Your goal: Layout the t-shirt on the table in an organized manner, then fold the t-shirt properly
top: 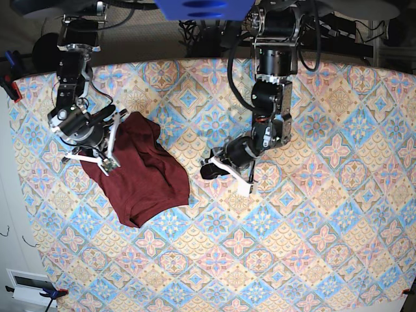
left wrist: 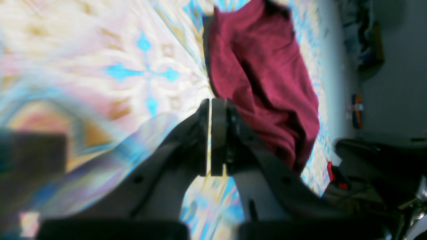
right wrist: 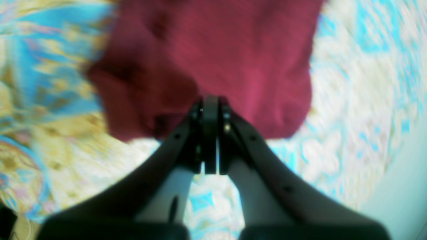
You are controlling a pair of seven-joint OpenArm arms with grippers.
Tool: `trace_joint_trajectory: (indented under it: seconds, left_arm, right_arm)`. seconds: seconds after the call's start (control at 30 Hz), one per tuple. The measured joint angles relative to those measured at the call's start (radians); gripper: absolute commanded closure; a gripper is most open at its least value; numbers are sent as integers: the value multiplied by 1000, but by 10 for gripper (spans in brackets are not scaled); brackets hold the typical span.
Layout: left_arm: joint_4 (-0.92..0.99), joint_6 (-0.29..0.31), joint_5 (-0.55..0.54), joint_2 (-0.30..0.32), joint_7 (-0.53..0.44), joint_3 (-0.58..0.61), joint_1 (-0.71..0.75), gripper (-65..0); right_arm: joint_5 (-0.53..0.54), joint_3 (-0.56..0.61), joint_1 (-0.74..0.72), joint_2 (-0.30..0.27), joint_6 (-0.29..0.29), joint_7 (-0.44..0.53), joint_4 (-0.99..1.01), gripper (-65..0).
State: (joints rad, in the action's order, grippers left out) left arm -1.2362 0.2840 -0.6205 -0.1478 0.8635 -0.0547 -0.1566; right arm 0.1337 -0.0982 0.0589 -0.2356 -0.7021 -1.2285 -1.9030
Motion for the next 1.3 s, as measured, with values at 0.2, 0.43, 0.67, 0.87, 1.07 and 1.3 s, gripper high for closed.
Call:
trace_joint_trajectory:
  seconds: [0.2,0.43,0.67,0.87,1.07,1.3]
  left_arm:
    - [275,0,10,-2,-166,158,-137,0]
    - [494,0,-31,0,-336,307,-236,0]
    - [464,-2,-37,-1,-333,323,-250,0]
    - [210,1,-40,-2,-241,194,-158,0]
    - [66,-5,-31,16,-152,151,-45,0]
    - [32,0,-30,23,-145,160,25,0]
  right_arm:
    - [-7,-107,-25,-5,3,-11,5,-3]
    - [-7,-134,10,-46,0,-44,4,-3]
    - [5,-3,18,-39,0,-21,4,-4]
    - [-10,140,-129,-36,-3,-5,38,-5]
    - [1,229,-366,-34,0,46,291,-4]
    - [-18,225,-459,-115,12,188,575,-3]
